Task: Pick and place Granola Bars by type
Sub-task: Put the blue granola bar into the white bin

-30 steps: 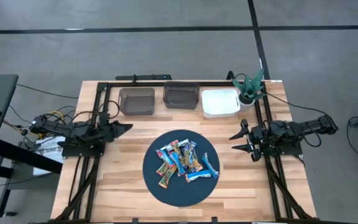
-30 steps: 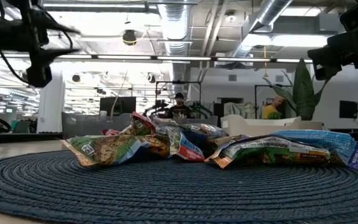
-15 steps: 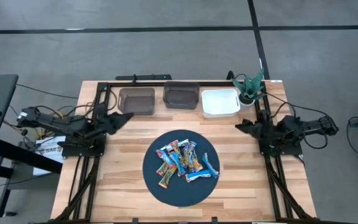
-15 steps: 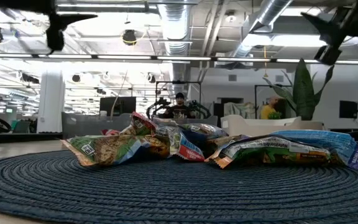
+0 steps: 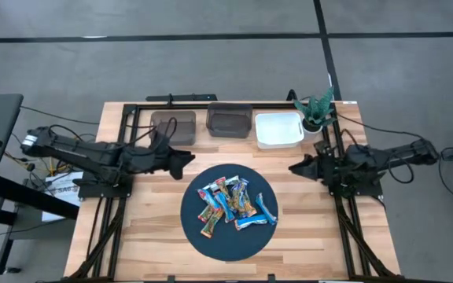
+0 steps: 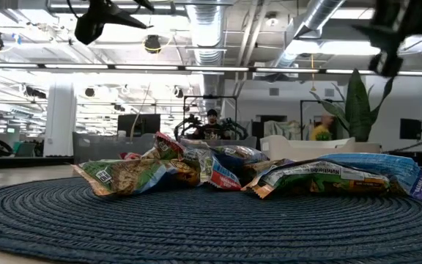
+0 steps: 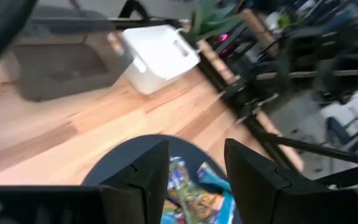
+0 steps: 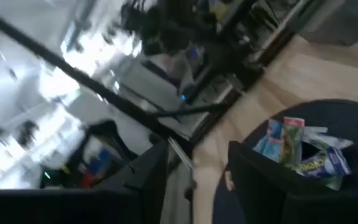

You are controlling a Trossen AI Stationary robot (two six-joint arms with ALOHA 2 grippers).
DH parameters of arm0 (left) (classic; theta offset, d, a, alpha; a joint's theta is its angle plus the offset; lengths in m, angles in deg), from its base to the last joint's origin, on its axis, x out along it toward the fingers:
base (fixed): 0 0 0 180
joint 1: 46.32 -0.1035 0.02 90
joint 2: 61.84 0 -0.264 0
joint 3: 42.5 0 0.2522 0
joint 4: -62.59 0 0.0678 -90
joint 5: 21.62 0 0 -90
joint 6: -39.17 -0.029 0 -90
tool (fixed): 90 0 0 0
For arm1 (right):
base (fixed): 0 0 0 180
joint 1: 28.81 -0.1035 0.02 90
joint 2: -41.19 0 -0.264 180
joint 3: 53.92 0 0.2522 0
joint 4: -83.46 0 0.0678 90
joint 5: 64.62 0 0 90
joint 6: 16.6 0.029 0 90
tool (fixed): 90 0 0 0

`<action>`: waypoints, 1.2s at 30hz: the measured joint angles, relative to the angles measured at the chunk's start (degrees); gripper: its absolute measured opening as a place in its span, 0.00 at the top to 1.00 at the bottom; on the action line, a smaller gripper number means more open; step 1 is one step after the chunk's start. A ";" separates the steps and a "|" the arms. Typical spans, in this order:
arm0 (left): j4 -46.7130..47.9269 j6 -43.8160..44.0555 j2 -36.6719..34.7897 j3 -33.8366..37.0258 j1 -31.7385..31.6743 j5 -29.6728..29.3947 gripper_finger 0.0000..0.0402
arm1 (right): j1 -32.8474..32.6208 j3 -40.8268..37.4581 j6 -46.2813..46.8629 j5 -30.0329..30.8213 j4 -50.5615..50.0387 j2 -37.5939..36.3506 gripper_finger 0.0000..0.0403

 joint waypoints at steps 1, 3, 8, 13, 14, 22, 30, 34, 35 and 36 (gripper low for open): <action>0.94 0.30 0.21 -0.27 -0.53 0.41 0.64 | 0.00 2.90 -1.56 -0.69 -1.87 3.67 0.62; 2.10 0.49 0.30 -0.29 -1.71 1.51 0.64 | 0.00 8.62 -2.70 -1.18 -9.64 10.96 0.63; 5.85 -1.09 0.28 -0.29 -4.09 6.28 0.64 | 0.00 21.27 -3.96 -1.24 -29.40 28.39 0.65; 8.58 -6.56 0.78 -0.29 -5.02 14.95 0.64 | 0.00 28.84 -4.19 -4.12 -35.88 42.31 0.66; 8.72 -7.93 0.74 -0.29 -5.02 16.94 0.64 | 0.00 29.66 -4.17 -4.81 -35.92 44.67 0.66; 9.18 -18.62 0.72 -0.29 -4.98 26.72 0.64 | -1.34 33.70 -0.25 -7.89 -35.80 59.88 0.67; 11.53 -22.85 0.72 -0.29 -4.98 27.84 0.64 | -5.08 33.72 8.32 -8.18 -33.63 67.53 0.67; 12.64 -23.98 0.70 -0.29 -4.98 28.43 0.64 | -5.77 33.78 9.85 -9.54 -31.84 69.43 0.67; 12.88 -24.21 0.70 -0.29 -4.98 28.45 0.64 | -5.81 33.78 9.88 -9.83 -31.87 70.02 0.67; 13.02 -24.47 0.70 -0.29 -4.98 28.45 0.64 | -5.94 33.78 9.88 -10.44 -31.59 70.64 0.67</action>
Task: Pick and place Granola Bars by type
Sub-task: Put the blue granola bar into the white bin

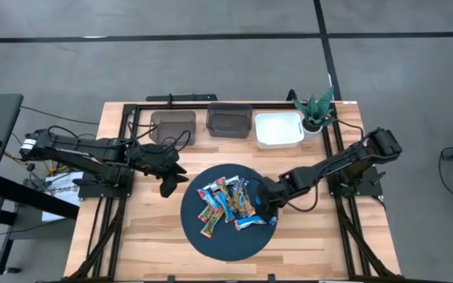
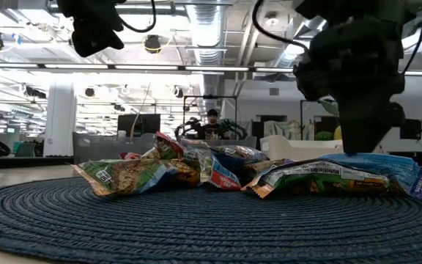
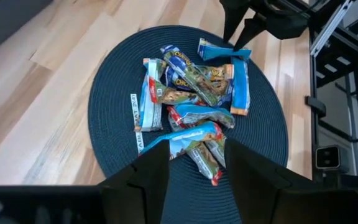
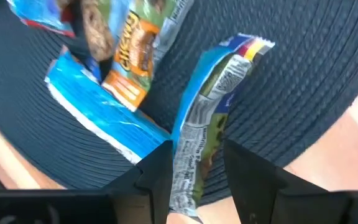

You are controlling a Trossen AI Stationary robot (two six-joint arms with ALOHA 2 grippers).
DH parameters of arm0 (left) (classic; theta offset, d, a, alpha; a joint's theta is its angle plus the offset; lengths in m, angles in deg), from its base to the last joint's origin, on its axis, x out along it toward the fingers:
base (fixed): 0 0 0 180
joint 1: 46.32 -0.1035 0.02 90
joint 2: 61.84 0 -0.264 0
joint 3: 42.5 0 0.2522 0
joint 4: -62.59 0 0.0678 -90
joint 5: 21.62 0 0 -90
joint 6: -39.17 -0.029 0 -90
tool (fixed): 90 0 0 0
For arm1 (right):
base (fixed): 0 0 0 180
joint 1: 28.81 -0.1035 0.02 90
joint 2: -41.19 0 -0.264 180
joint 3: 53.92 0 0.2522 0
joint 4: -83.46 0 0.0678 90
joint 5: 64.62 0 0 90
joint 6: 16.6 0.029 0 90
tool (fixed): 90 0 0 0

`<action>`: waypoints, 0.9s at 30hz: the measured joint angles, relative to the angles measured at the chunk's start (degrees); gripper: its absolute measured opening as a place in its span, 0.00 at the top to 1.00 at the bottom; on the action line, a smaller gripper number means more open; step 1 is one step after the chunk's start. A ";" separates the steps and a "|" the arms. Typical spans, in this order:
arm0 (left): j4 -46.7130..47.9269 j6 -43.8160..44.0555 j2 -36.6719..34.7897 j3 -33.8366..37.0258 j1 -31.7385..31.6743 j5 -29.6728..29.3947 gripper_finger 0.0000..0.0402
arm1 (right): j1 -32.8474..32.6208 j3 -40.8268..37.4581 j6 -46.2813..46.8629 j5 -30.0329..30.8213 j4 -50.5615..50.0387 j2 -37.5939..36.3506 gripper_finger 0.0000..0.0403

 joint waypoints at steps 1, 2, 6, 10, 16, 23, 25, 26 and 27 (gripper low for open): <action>0.12 -0.27 0.00 0.00 0.00 -0.01 0.64 | -0.10 0.00 0.00 -0.58 0.11 0.50 0.67; 0.30 -0.29 0.00 0.00 0.00 -0.01 0.64 | -0.09 -0.02 -0.01 -1.05 0.29 0.99 0.67; 0.90 -0.31 -0.02 0.00 0.00 -0.02 0.64 | -0.07 0.00 -0.07 -2.13 2.07 2.90 0.67; 0.74 -0.31 -0.02 0.00 0.00 -0.02 0.64 | -0.07 0.00 -0.04 -2.11 2.24 3.13 0.68; 0.68 -0.29 -0.02 0.00 0.00 -0.02 0.64 | 0.41 -0.02 -0.52 -2.28 2.28 2.94 0.81; 0.61 -0.25 -0.02 0.00 0.00 -0.05 0.64 | 0.74 -0.02 -1.53 -2.32 2.67 2.91 0.98; 0.61 -0.25 -0.02 0.00 0.00 -0.09 0.64 | 1.30 -0.02 -1.53 -3.28 2.66 2.91 0.97; 0.61 -0.23 -0.02 0.00 0.00 -0.11 0.64 | 1.69 0.25 -1.54 -3.63 2.36 2.91 0.97; 0.61 -0.23 -0.02 0.00 0.00 -0.13 0.64 | 2.08 0.75 -1.68 -3.61 2.27 2.92 0.98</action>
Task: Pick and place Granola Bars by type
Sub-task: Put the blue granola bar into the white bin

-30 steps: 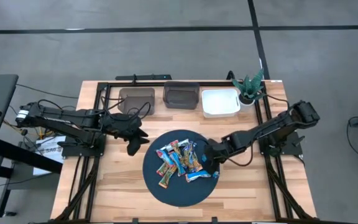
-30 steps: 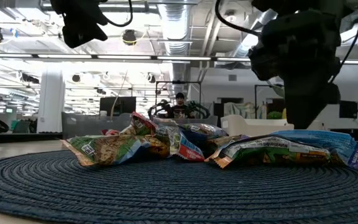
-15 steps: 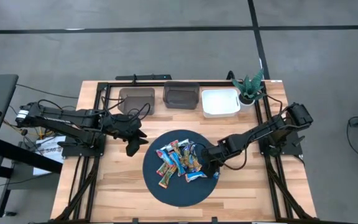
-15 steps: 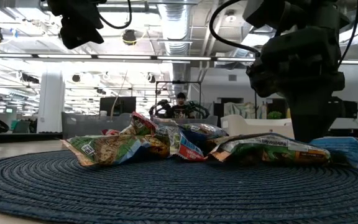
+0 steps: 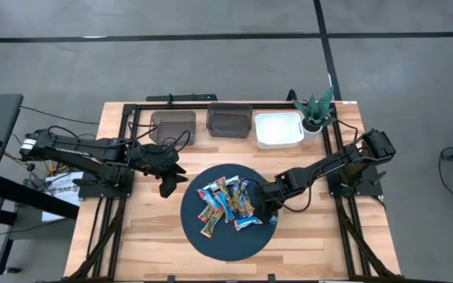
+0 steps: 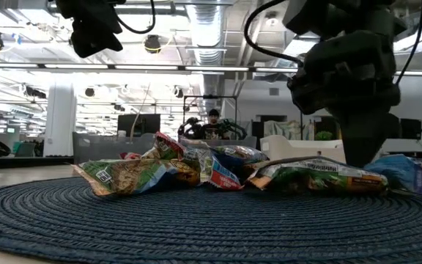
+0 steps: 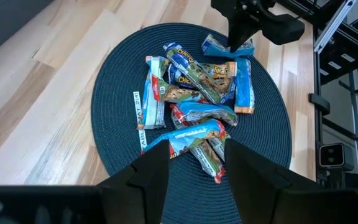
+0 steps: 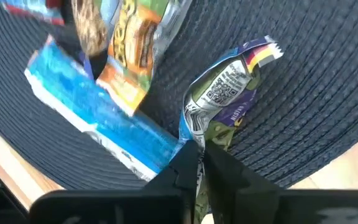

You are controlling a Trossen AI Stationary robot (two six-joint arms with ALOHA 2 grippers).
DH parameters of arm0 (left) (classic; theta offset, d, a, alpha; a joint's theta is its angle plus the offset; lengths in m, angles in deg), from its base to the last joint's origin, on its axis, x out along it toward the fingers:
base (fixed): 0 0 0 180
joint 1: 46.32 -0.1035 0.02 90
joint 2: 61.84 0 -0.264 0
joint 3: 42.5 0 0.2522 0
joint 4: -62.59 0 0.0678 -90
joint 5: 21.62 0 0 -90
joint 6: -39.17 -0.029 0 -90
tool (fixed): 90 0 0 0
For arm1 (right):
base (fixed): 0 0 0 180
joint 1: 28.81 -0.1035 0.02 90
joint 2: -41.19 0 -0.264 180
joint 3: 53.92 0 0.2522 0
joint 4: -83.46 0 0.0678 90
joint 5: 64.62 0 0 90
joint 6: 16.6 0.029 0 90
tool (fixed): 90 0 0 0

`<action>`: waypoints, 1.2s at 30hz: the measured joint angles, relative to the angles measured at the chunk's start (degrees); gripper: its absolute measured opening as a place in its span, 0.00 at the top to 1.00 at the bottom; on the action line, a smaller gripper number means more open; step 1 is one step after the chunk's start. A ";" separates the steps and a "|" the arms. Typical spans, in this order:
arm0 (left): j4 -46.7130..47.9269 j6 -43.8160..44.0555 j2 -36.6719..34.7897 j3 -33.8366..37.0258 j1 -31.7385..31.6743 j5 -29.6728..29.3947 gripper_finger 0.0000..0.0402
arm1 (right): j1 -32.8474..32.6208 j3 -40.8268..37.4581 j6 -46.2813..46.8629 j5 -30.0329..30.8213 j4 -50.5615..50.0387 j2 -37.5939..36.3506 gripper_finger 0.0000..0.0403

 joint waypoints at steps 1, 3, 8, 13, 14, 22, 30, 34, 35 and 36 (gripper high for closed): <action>-0.02 0.00 0.00 0.00 0.00 -0.06 0.64 | 0.48 0.63 -0.52 0.05 0.11 -0.33 0.99; -0.02 0.04 0.00 0.00 0.00 -0.30 0.64 | 1.69 2.47 -1.95 0.32 0.19 -1.20 0.99; -0.09 0.15 0.02 0.00 0.00 -0.46 0.64 | 5.88 7.72 -5.64 4.09 -4.58 -4.05 1.00; -0.87 0.15 0.00 0.00 0.00 -0.53 0.64 | 12.29 13.91 -10.76 13.96 -15.24 -7.97 1.00; -1.15 0.16 0.00 0.00 0.00 -0.72 0.64 | 13.94 15.05 -11.60 16.55 -17.78 -8.71 1.00; -1.37 0.20 0.00 0.00 -0.02 -2.46 0.64 | 28.69 19.08 -17.86 29.18 -30.32 -13.25 1.00; -1.52 0.24 0.00 0.00 -0.02 -3.52 0.64 | 39.75 19.12 -24.60 28.60 -31.62 -13.58 1.00; -1.51 0.48 0.00 0.00 -0.02 -4.24 0.64 | 42.16 19.13 -25.82 28.23 -31.49 -12.83 0.99; -1.53 0.59 0.00 0.00 -0.02 -4.79 0.64 | 42.45 19.17 -25.87 27.67 -31.39 -12.60 0.99; -1.53 0.81 0.00 0.00 -0.02 -5.08 0.64 | 42.79 19.13 -25.93 26.72 -31.41 -12.34 0.99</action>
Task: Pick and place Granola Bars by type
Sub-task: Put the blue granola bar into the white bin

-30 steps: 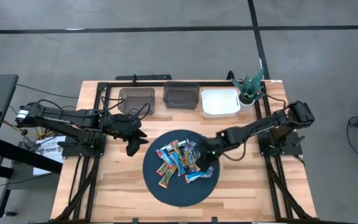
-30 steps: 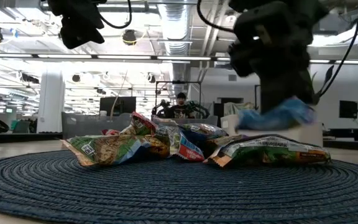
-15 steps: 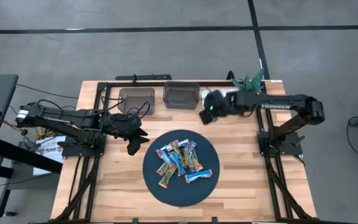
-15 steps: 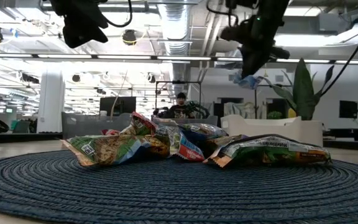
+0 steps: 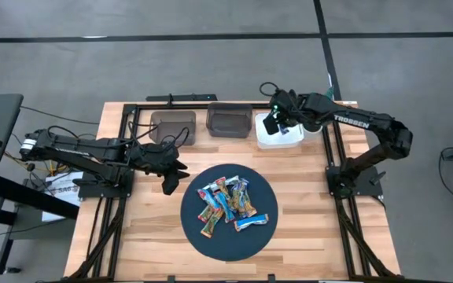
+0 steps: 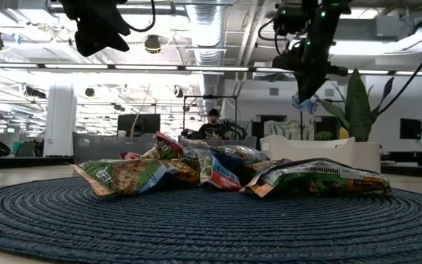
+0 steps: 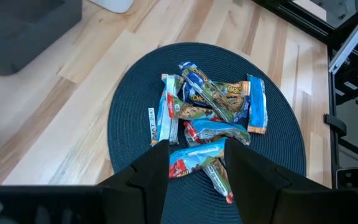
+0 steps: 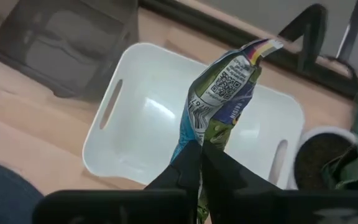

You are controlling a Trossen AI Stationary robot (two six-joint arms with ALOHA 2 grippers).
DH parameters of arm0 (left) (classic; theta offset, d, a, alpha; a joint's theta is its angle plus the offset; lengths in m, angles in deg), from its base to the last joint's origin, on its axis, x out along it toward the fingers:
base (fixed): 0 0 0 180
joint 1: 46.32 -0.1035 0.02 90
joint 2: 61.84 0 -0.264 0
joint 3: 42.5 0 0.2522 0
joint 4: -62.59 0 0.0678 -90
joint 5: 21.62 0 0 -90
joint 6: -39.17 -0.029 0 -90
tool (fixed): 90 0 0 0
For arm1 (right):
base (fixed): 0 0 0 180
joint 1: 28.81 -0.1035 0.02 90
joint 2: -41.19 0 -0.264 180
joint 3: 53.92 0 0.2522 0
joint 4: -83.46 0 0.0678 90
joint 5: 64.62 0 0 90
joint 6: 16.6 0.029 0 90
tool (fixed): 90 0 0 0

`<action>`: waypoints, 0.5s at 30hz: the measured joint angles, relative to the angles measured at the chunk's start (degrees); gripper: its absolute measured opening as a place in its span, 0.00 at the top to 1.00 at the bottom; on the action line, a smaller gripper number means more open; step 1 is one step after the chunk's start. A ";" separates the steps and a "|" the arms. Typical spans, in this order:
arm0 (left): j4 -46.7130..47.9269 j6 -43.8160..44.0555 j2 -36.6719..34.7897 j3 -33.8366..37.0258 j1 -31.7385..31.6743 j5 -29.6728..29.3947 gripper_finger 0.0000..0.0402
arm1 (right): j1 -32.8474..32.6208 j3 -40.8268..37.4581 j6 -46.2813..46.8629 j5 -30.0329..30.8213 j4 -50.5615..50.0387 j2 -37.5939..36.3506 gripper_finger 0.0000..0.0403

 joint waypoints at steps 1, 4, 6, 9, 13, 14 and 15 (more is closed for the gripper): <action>0.02 0.04 0.00 0.00 0.00 -0.25 0.64 | 0.47 -0.05 -0.03 -0.90 -0.14 0.21 0.99; 0.02 0.09 0.00 0.00 0.00 -1.09 0.64 | 1.31 -0.03 -1.21 -2.88 -0.10 0.72 0.98; 0.02 0.17 0.00 0.00 0.00 -1.24 0.64 | 1.57 -0.03 -4.00 -4.38 -0.17 1.27 0.97; 0.02 -0.61 0.00 0.00 0.00 -1.84 0.64 | 1.55 -0.03 -7.61 -5.58 -0.04 1.36 0.90; -1.36 -1.29 0.00 0.00 0.02 -9.92 0.64 | 0.84 -0.03 -8.95 -5.49 0.53 1.36 0.76; -2.40 -1.72 0.00 0.00 0.01 -12.48 0.64 | 0.90 -0.03 -8.95 -5.49 0.49 1.36 0.73; -3.68 -2.48 0.00 0.00 -0.03 -14.63 0.64 | 0.99 -0.03 -8.95 -5.51 0.47 1.36 0.70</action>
